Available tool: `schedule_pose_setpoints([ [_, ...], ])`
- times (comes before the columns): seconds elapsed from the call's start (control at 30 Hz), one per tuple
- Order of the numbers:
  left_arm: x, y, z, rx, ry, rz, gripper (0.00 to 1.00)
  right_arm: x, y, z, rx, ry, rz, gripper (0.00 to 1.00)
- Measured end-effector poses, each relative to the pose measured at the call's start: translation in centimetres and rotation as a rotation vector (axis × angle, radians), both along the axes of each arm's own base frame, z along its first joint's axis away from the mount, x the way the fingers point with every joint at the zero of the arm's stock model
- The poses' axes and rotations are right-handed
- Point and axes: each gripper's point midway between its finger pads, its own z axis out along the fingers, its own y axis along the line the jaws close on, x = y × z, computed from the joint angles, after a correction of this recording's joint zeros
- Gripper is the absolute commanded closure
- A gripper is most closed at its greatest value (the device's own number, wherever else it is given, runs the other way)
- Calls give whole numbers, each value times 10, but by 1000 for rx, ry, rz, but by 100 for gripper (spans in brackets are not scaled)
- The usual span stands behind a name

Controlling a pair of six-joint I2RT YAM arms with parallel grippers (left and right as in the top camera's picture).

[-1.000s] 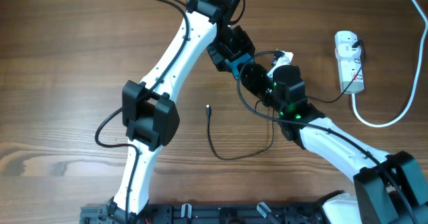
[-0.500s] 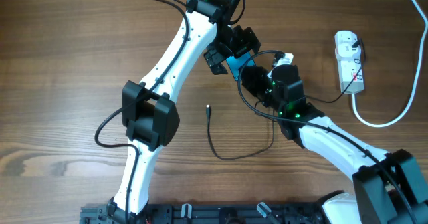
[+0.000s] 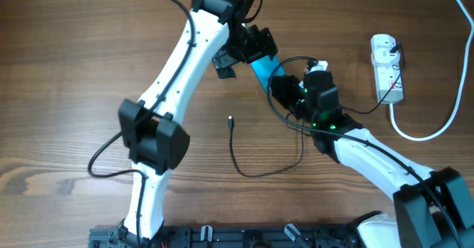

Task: Plug charger to phone and switch on socket
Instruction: 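Reach the right gripper to the phone and grasp its side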

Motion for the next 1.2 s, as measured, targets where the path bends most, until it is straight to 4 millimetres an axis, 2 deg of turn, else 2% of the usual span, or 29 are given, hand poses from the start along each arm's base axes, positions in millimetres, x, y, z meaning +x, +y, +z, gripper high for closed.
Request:
schedule_pose_setpoints([
  [0.1,1,4,16,11,-65,-29,0,1,-13,11,8,-8,-20,96],
  [0.23,0,-1,27,22,-129,-78,0,0,-22,26,9,-39,-17,96],
  [0.4,-18,-8,37,95,-180,-152,0,-2,-31,30,26,-30,-1,95],
  [0.57,-33,-13,60,109,-253,-205,0,-6,-28,30,50,-18,36,96],
  [0.67,-38,-5,78,108,-311,-211,0,-9,-24,31,64,-13,61,96],
  [0.77,-44,3,87,99,-360,-204,0,-11,-22,31,72,-8,76,96],
  [0.83,-47,6,85,79,-402,-198,0,-12,-20,31,76,-3,85,96],
  [1.07,-66,12,30,-70,-476,-179,0,-15,-17,32,88,1,107,96],
  [1.2,-64,16,15,-228,-560,-103,0,-16,-15,33,97,0,119,96],
])
